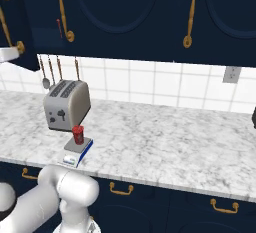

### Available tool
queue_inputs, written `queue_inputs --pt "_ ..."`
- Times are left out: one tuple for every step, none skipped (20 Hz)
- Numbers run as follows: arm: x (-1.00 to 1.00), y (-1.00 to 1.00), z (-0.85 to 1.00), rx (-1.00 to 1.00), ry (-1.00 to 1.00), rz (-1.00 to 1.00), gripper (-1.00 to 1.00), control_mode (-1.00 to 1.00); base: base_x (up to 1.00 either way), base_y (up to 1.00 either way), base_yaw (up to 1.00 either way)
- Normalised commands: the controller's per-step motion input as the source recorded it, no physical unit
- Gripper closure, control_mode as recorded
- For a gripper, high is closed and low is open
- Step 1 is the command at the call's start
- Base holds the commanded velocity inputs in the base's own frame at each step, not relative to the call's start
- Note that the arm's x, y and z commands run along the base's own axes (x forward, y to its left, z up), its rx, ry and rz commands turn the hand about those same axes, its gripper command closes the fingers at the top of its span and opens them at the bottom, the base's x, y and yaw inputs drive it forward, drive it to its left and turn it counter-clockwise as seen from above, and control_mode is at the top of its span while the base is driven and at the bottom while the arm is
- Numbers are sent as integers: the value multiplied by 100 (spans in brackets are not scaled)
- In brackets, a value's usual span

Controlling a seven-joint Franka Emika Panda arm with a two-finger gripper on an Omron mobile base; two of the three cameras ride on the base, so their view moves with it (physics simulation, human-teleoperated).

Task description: Pick the yogurt and place it on the digital scale for weighing, and close the cabinet.

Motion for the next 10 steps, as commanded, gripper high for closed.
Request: queue_inputs --pt "100 -49 0 18 0 14 -100 -100 0 0 0" --pt "100 -41 -6 16 0 17 -100 -100 0 0 0" --pt "100 -41 -4 15 0 16 -100 -100 0 0 0" --pt "100 -34 -9 13 0 15 -100 -100 0 0 0" --pt "100 -27 -8 12 0 13 -100 -100 0 0 0" --pt "100 -9 -8 3 0 7 -100 -100 0 0 0" --pt "100 0 -11 0 0 10 -100 -100 0 0 0" --pt "100 0 -14 0 0 9 -100 -100 0 0 0" --pt "94 0 -8 0 0 7 -100 -100 0 0 0" --pt "99 0 -1 0 0 6 -100 -100 0 0 0"
